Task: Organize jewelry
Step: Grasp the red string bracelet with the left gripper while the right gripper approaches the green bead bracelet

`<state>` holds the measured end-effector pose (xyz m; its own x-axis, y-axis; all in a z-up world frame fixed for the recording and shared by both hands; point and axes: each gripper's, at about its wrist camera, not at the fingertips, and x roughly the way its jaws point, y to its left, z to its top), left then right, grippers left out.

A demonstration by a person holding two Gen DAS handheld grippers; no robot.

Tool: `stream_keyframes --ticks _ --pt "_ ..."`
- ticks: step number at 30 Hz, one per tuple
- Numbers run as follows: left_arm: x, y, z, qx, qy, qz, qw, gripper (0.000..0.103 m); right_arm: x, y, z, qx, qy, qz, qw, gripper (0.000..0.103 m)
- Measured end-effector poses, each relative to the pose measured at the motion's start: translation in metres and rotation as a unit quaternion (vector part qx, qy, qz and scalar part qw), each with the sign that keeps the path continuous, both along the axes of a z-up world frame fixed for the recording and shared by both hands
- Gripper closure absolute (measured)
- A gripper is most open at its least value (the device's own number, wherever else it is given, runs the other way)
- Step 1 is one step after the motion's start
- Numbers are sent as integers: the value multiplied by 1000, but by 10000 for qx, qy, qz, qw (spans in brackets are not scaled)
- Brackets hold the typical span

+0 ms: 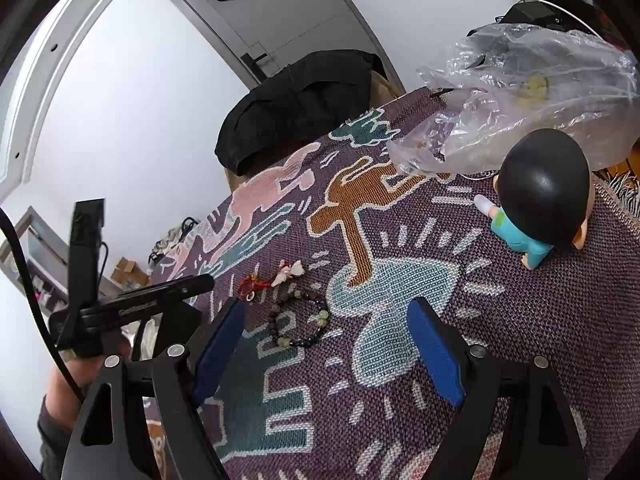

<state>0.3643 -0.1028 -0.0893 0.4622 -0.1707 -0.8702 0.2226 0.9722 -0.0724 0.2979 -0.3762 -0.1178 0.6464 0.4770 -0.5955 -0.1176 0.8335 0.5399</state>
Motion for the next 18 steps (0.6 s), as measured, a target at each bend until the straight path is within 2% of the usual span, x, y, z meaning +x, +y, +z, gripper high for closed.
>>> stream_keyframes --ticks 2,5,7,13,15,18 --pt "7 -2 -8 96 73 17 9999 66 2 1 -3 -1 16 20 10000 23" --pt "13 -7 -16 143 190 1 9997 67 6 3 -8 -14 69 67 10000 25" --pt "17 -12 -21 265 213 -18 9994 75 7 4 -10 -27 90 82 9999 25" --pt "31 -14 -39 336 444 63 9984 84 11 1 -14 90 152 112 9998 25" --pt "32 -14 -40 341 376 70 9987 85 12 1 -14 68 154 94 9998 25" --pt "32 -14 -40 362 344 66 9987 96 14 1 -16 64 190 84 9998 25"
